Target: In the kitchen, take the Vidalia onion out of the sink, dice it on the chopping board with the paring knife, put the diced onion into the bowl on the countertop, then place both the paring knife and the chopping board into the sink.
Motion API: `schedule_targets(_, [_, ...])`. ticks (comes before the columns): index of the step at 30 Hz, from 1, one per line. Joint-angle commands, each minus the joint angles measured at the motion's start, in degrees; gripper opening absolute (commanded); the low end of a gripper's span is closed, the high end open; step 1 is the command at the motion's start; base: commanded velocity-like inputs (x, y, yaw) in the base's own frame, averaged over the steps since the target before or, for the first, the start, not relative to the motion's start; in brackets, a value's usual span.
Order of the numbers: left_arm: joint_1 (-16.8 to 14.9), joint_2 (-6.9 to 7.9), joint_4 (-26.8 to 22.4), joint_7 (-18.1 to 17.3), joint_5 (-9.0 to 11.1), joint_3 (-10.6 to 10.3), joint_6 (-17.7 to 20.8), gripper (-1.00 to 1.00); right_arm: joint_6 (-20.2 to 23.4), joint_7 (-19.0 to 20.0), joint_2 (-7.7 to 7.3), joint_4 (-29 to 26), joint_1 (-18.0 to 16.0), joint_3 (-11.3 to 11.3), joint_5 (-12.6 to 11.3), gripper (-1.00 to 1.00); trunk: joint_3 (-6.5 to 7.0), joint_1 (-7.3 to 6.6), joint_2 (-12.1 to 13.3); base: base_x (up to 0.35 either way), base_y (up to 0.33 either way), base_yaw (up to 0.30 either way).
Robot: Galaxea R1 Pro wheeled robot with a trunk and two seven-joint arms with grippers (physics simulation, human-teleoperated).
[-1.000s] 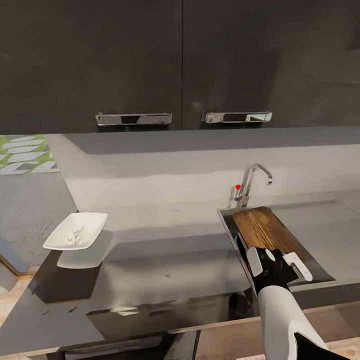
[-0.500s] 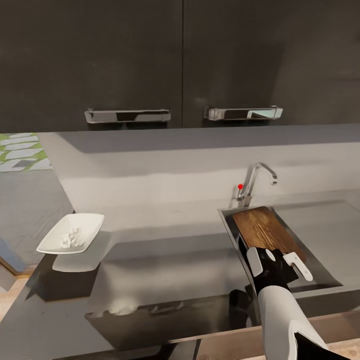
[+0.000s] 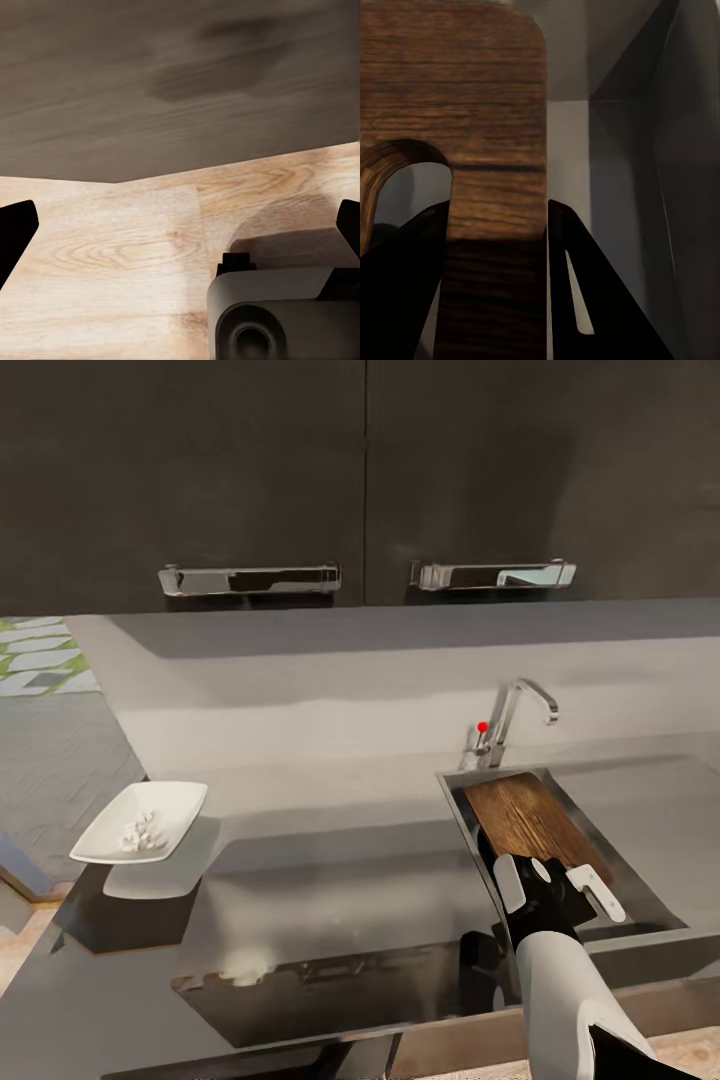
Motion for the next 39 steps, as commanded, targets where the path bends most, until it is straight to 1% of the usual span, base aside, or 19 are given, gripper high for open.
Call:
schedule_targets(1, [-0.1,-0.07,0.2,0.1,0.4,-0.5,-0.4,1.00,-0.6,0.1,0.04,-0.1,-0.1,-0.1,-0.4,-1.00,-0.21,0.03,-0.1,0.000,0.000,0.000])
schedule_targets(22, [-0.1,-0.08,0.2,0.2,0.4,-0.5,-0.2,1.00,-0.6,0.2,-0.02,-0.1,-0.1,-0.1,-0.4,-1.00,-2.14,0.03,-0.1,0.000,0.000,0.000])
schedule_targets(24, [-0.1,-0.09,0.2,0.2,0.4,-0.5,1.2,1.00,-0.6,0.2,0.01,-0.1,-0.1,-0.2,-0.4,-1.00,-2.32,0.03,-0.1,0.000,0.000,0.000])
schedule_targets(25, [-0.1,-0.09,0.2,0.2,0.4,-0.5,2.5,1.00,-0.6,0.2,0.02,-0.1,0.0,-0.2,-0.4,-1.00,-2.42,0.03,-0.1,0.000,0.000,0.000])
schedule_targets(28, [-0.1,-0.09,0.2,0.1,0.4,-0.5,8.2,1.00,-0.6,0.2,-0.03,-0.1,-0.1,-0.2,-0.4,-1.00,-2.69,0.03,-0.1,0.000,0.000,0.000])
schedule_targets(30, [-0.1,-0.09,0.3,0.0,0.4,-0.5,10.8,1.00,-0.6,0.2,-0.09,-0.1,-0.1,-0.2,-0.4,-1.00,-2.88,0.03,-0.1,0.000,0.000,0.000])
schedule_targets(35, [-0.1,-0.09,0.3,0.0,0.4,-0.5,12.6,1.00,-0.5,0.2,-0.64,-0.1,0.0,-0.2,-0.4,-1.00,-3.34,0.03,-0.1,0.000,0.000,0.000])
schedule_targets(39, [-0.1,-0.09,0.3,0.0,0.4,-0.5,12.8,1.00,-0.5,0.2,-0.80,-0.1,-0.1,-0.2,-0.5,-1.00,-3.70,0.03,-0.1,0.000,0.000,0.000])
